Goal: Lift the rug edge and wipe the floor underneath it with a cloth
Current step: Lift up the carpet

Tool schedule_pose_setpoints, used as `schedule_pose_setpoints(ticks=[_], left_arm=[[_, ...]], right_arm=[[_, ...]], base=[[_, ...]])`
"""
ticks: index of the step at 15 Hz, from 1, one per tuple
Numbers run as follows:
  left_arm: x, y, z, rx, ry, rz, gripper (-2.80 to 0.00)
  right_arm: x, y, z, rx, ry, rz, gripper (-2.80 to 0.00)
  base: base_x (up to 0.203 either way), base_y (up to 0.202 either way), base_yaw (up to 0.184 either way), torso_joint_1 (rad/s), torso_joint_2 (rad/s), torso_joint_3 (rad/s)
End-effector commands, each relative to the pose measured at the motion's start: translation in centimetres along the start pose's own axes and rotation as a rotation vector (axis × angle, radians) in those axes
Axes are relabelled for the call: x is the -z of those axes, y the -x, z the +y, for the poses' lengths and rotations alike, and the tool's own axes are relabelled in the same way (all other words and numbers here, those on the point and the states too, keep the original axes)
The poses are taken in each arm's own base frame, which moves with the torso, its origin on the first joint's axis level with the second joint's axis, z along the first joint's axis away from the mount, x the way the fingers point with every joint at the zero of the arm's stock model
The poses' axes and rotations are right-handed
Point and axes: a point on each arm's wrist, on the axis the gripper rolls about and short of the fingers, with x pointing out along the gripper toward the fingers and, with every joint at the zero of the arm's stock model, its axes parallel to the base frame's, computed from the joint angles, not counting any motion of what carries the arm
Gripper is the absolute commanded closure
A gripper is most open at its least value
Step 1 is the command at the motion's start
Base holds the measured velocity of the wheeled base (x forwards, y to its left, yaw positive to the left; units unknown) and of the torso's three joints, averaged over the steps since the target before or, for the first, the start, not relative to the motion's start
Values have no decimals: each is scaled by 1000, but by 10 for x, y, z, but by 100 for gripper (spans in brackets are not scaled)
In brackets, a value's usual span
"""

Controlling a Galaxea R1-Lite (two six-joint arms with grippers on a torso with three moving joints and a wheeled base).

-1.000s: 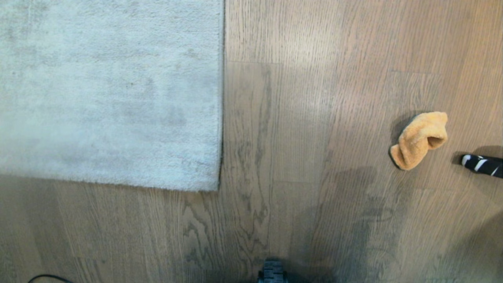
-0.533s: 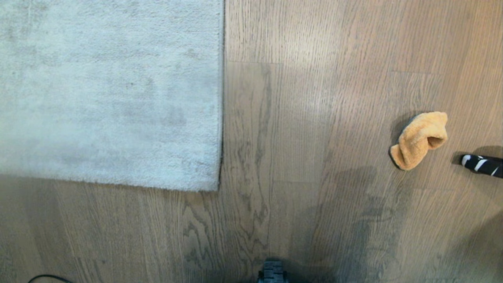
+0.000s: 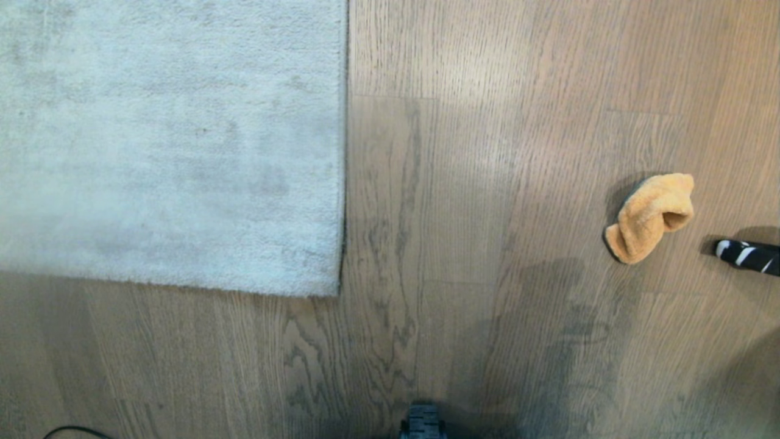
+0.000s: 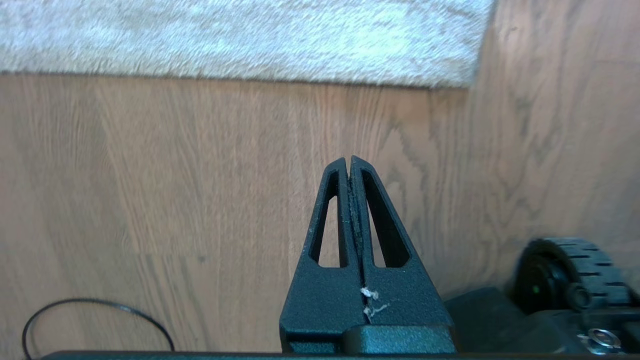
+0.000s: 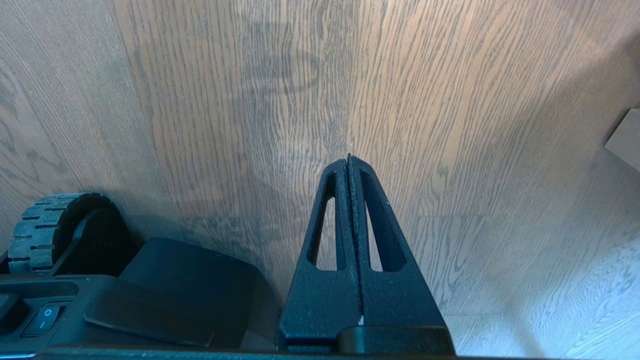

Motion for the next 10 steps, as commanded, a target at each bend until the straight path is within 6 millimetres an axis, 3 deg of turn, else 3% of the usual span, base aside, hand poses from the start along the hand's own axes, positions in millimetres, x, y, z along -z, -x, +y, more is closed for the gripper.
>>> schedule_pose_setpoints(ticks=[1,4,10], left_arm=[[-20,-5,0,22,3,29,0],[-48,-11,-3,150,8,46,0],[-66,-32,-7,359,66,159,0]], right_arm=[[0,0,0,0,0,-2,0],[0,0,0,0,0,-1,0],[0,0,0,0,0,-1,0]], base=[[0,0,0,0,0,0],[0,0,0,0,0,0],[0,0,0,0,0,0]])
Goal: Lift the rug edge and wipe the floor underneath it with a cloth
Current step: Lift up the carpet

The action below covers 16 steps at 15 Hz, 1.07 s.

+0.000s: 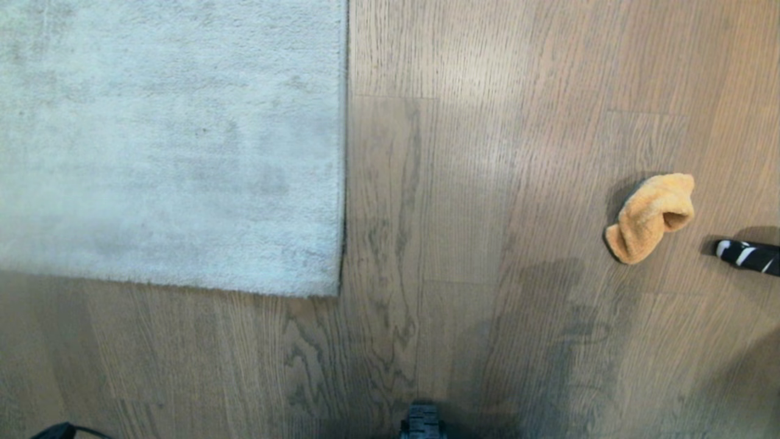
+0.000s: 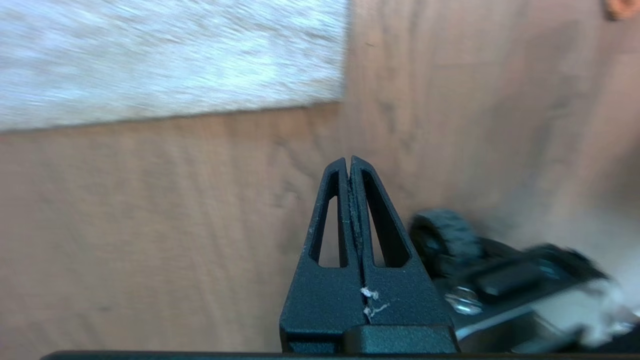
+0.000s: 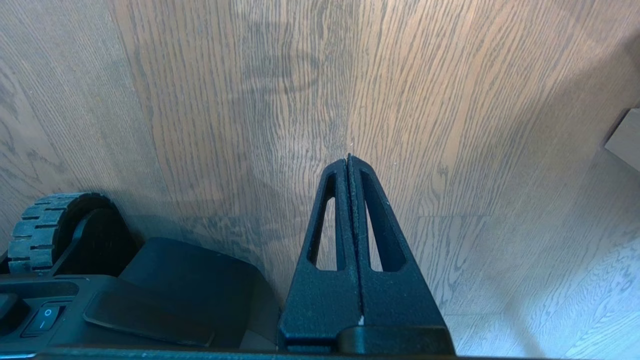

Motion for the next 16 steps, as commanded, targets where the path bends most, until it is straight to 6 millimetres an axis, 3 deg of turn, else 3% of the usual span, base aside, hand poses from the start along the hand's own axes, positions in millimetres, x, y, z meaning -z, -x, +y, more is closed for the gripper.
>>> schedule_pose_setpoints(ticks=[1,4,8,12,16], left_arm=[[-4,-12,4,52,43,74,0],[-6,-16,3,164,95,119,0],[-23,-31,2,279,109,187,0],[-21,-34,-3,429,92,252,0],[-20,-51,-5,427,104,351,0]], right_arm=[[0,0,0,1,0,-1,0],[0,0,0,-1,0,-1,0],[0,0,0,1,0,-2,0],[0,0,0,1,0,-1,0],[0,0,0,-1,0,-1,0]], base=[[0,0,0,0,0,0],[0,0,0,0,0,0],[0,0,0,0,0,0],[0,0,0,0,0,0],[0,0,0,0,0,0]])
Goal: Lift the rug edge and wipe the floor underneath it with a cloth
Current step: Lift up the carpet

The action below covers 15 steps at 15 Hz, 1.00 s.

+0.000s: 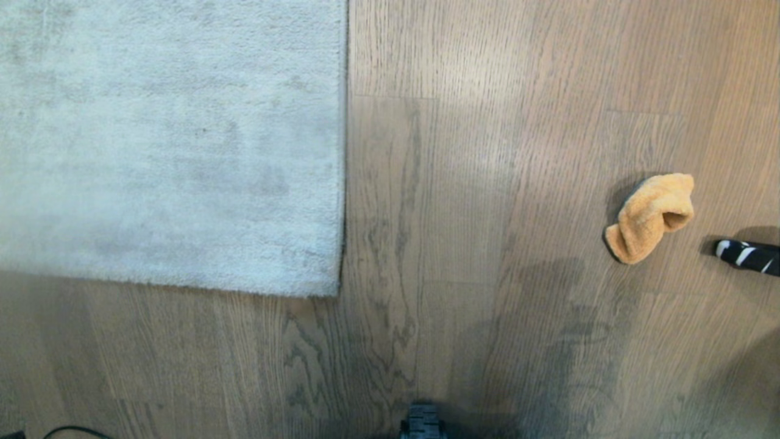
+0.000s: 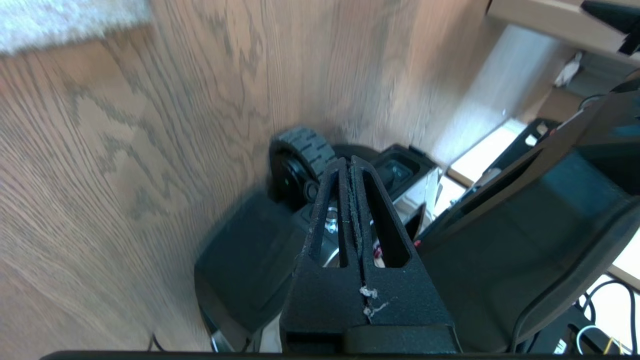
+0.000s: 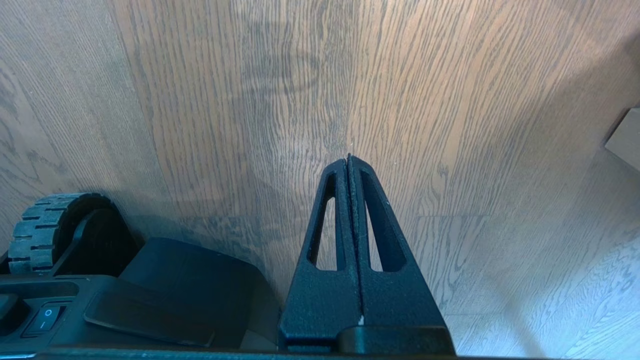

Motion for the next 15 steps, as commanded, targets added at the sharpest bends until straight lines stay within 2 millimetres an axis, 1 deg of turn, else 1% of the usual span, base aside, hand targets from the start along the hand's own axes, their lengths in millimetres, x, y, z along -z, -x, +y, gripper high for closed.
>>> schedule_pose_setpoints(ticks=[1,4,10,13,15], left_arm=[[-4,-14,5,-5,28,73,0],[-11,-26,9,-17,46,124,0],[-4,-63,24,-53,118,324,0],[-4,-87,34,-75,133,385,0],[-5,-105,42,-151,114,388,0]], right_arm=[[0,0,0,0,0,-1,0],[0,0,0,0,0,-1,0],[0,0,0,0,0,-1,0],[0,0,0,0,0,-1,0],[0,0,0,0,0,-1,0]], base=[[0,0,0,0,0,0],[0,0,0,0,0,0],[0,0,0,0,0,0],[0,0,0,0,0,0],[0,0,0,0,0,0]])
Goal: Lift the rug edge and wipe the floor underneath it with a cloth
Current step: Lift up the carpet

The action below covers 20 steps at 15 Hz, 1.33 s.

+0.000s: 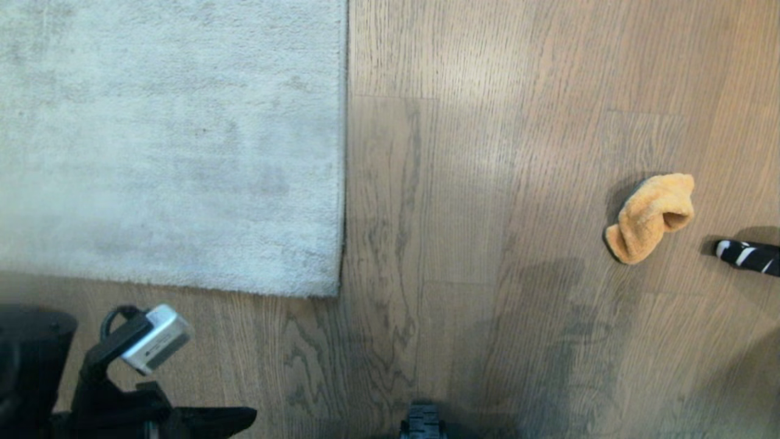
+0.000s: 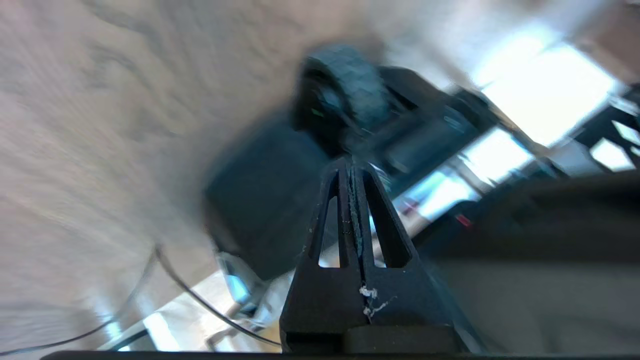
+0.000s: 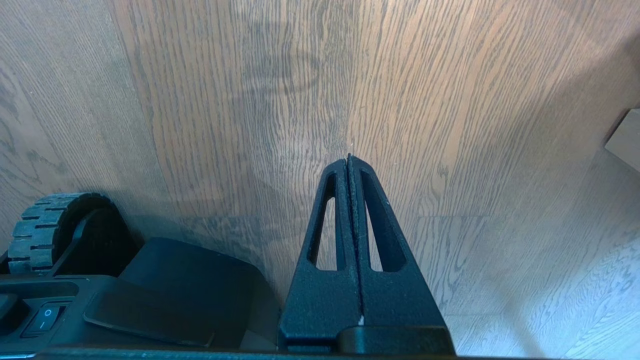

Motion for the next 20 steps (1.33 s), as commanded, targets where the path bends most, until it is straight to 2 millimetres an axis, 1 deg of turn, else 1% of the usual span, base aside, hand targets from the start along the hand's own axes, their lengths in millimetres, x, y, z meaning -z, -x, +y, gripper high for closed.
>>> schedule_pose_setpoints(ticks=[1,5,8,11,15,16,17,20], left_arm=[[-6,-29,8,-90,5,51,0],[-19,-59,12,-257,-36,-29,0],[-26,-78,13,-291,-52,-79,0],[-31,-102,13,-293,-67,-126,0],[-34,-135,8,-379,-91,-188,0],[-36,-140,7,-390,-94,-210,0],[-36,-142,5,-387,-97,-215,0],[-35,-140,5,-389,-98,-211,0]], right_arm=[[0,0,0,0,0,-1,0],[0,0,0,0,0,-1,0],[0,0,0,0,0,0,0],[0,0,0,0,0,-1,0],[0,0,0,-1,0,-1,0],[0,0,0,0,0,-2,0],[0,0,0,-1,0,0,0],[0,0,0,0,0,-1,0]], base=[[0,0,0,0,0,0],[0,0,0,0,0,0],[0,0,0,0,0,0],[0,0,0,0,0,0],[0,0,0,0,0,0],[0,0,0,0,0,0],[0,0,0,0,0,0],[0,0,0,0,0,0]])
